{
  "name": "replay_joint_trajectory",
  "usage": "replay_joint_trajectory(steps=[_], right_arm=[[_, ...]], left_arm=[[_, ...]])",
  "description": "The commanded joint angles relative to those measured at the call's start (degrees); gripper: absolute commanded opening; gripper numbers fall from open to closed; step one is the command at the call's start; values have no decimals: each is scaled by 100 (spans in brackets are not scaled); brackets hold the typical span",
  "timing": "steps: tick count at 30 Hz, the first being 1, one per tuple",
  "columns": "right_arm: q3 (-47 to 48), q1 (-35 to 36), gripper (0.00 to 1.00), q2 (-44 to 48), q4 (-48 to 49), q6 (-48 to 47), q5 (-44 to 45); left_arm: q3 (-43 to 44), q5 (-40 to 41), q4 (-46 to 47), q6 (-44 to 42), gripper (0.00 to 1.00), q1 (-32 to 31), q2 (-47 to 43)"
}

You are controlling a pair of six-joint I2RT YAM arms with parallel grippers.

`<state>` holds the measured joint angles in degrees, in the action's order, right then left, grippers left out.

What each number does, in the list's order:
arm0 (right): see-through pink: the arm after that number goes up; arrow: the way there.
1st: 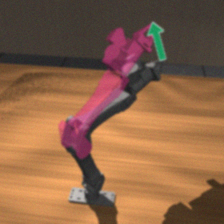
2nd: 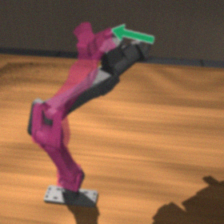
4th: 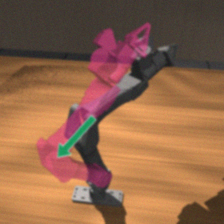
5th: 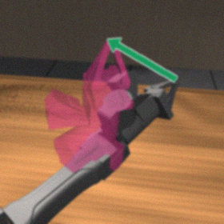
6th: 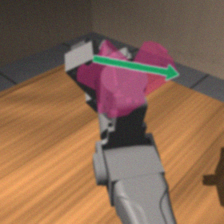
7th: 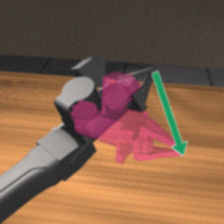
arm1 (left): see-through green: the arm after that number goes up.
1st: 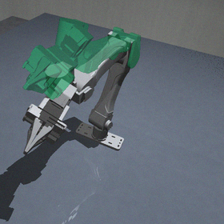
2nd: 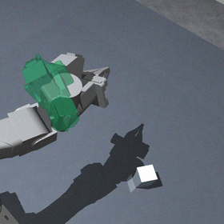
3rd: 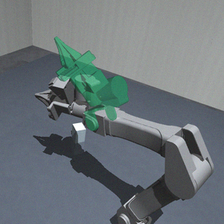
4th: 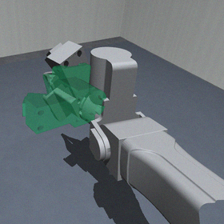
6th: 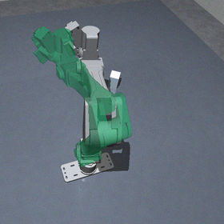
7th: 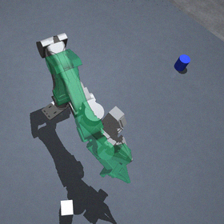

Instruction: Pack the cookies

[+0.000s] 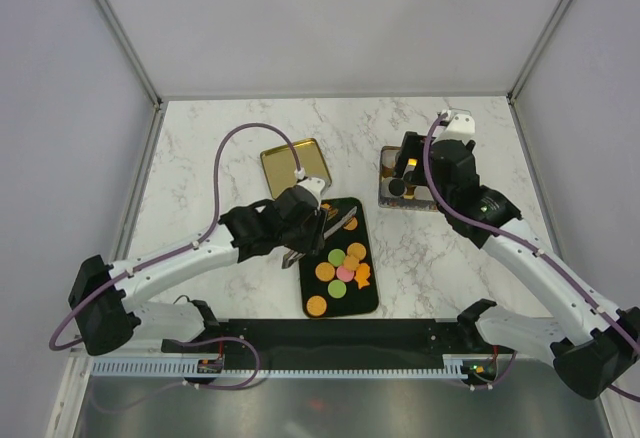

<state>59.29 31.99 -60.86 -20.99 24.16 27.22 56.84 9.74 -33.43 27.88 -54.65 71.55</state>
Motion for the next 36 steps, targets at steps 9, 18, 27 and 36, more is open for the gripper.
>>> replay_joint_trajectory(steps=[9, 18, 27, 36], right_arm=[[-13, -17, 98, -66, 166, -43, -42], [-31, -17, 98, -93, 175, -35, -42], [-23, -17, 98, -92, 175, -43, -33], [-14, -8, 98, -57, 166, -52, -50]], left_arm=[[-463, -429, -84, 262, 52, -274, -334], [-692, -701, -199, 297, 52, -511, -888], [-692, -745, -621, 253, 52, -845, -994], [-604, -675, -647, 218, 53, -1003, -765]])
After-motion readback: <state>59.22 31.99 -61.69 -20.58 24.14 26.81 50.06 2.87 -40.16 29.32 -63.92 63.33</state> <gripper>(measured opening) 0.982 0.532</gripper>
